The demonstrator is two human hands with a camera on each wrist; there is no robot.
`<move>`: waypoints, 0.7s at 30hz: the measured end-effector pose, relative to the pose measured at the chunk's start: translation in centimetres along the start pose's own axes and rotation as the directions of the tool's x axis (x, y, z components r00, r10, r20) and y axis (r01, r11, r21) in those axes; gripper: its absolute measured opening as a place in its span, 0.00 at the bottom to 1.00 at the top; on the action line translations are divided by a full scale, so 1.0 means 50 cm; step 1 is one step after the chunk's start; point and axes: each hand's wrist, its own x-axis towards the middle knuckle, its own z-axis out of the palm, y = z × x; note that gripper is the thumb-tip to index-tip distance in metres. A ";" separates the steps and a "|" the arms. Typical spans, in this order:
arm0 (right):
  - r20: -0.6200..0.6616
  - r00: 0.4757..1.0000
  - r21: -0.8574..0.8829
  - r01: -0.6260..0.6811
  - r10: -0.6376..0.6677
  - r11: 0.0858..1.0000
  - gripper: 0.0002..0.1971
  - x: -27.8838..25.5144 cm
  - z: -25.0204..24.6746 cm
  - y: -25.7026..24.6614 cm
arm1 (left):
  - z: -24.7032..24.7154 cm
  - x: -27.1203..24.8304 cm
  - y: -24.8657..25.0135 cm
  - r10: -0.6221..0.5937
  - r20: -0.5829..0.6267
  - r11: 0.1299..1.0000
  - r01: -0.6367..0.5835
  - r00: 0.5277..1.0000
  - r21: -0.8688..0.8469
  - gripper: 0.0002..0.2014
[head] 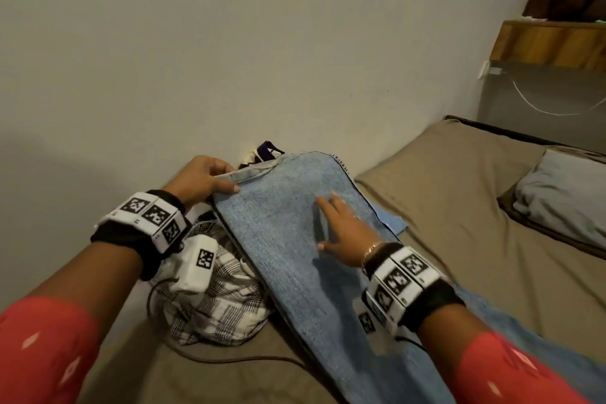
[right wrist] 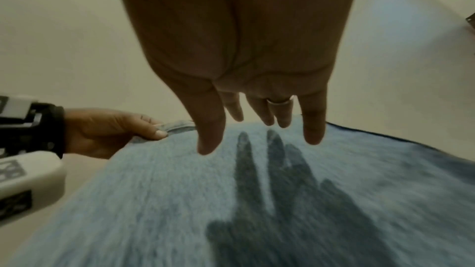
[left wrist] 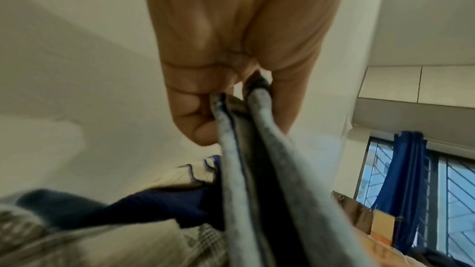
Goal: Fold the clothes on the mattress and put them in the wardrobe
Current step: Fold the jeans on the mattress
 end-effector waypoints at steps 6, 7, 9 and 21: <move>0.277 0.943 -0.064 -0.173 0.184 0.983 0.57 -0.055 0.084 0.072 | 0.028 0.017 0.049 -0.112 0.153 0.972 0.076 0.982 0.222 0.17; 0.262 0.945 -0.040 -0.191 0.194 0.981 0.58 -0.056 0.088 0.074 | 0.036 0.022 0.066 -0.116 0.168 0.966 0.071 0.979 0.250 0.16; 0.233 0.949 0.000 -0.217 0.211 0.976 0.58 -0.055 0.099 0.076 | 0.044 0.030 0.088 -0.132 0.233 0.958 0.063 0.963 0.280 0.11; 0.363 0.872 0.040 -0.367 0.328 0.929 0.33 -0.199 0.068 0.177 | 0.073 -0.008 0.146 0.028 0.462 1.000 -0.021 0.886 -0.020 0.29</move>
